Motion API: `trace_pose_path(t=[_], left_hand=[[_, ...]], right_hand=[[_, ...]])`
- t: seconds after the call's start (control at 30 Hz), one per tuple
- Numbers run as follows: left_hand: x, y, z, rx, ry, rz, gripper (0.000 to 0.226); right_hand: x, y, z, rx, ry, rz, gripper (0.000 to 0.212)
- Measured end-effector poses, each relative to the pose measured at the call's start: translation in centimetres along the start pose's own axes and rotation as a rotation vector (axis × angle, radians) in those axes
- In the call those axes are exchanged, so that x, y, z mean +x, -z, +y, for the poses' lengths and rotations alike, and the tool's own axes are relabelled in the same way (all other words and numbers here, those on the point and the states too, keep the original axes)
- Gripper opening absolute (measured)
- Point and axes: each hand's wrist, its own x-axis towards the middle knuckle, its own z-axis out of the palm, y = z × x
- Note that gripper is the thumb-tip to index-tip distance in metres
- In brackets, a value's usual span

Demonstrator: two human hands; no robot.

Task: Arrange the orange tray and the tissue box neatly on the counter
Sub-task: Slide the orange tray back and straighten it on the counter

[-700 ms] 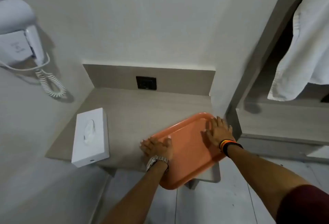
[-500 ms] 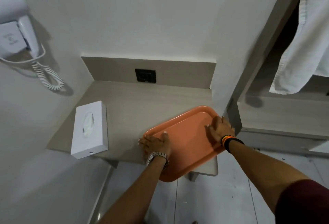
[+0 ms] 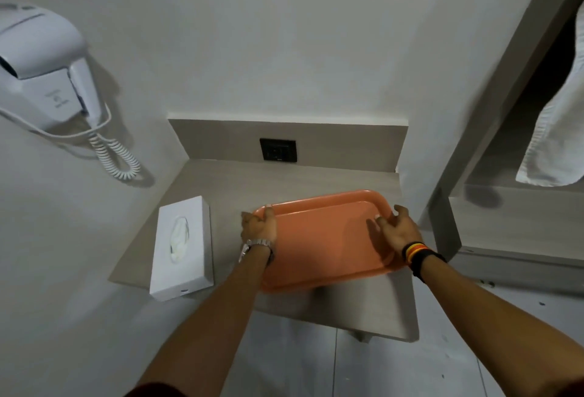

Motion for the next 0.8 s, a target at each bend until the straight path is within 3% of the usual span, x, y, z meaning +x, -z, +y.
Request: trace_pose_path(t=[0.3, 0.63, 0.7, 0.8], left_hand=[[11.3, 1.7, 3.5, -0.022, -0.066, -0.049, 0.088], [15.6, 1.3, 2.6, -0.016, -0.149, -0.191, 0.08], [14.6, 1.5, 1.5, 0.037, -0.222, -0.186, 0.078], [11.5, 1.5, -1.2, 0.2, -0.389, -0.129, 0.075]], right_hand=[[2.5, -5.1, -4.0, 0.155, -0.095, 0.052, 0.065], [3.6, -7.4, -4.0, 0.229, -0.136, 0.095, 0.071], [2.3, -7.7, -3.7, 0.188, -0.1, 0.118, 0.068], [-1.3, -8.8, -2.5, -0.011, 0.126, 0.187, 0.061]])
